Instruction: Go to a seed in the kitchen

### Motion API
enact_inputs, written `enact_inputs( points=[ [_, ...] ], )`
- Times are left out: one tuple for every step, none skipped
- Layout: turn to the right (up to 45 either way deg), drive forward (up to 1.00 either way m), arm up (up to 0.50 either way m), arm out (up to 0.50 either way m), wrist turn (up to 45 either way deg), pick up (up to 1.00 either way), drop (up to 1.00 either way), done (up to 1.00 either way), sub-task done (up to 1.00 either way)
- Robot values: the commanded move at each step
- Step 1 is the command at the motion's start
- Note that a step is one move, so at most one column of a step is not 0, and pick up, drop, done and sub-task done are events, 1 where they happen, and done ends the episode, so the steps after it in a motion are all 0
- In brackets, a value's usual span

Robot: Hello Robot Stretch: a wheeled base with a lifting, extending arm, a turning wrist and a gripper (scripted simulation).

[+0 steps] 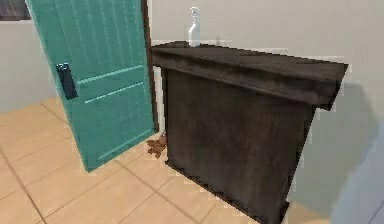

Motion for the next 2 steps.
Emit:
enact_inputs(
  points=[
    [-3.0,0.0,0.0,0.0,0.0,0.0,0.0,0.0,0.0],
    [0.0,0.2,0.0,0.0,0.0,0.0,0.0,0.0,0.0]
  ],
)
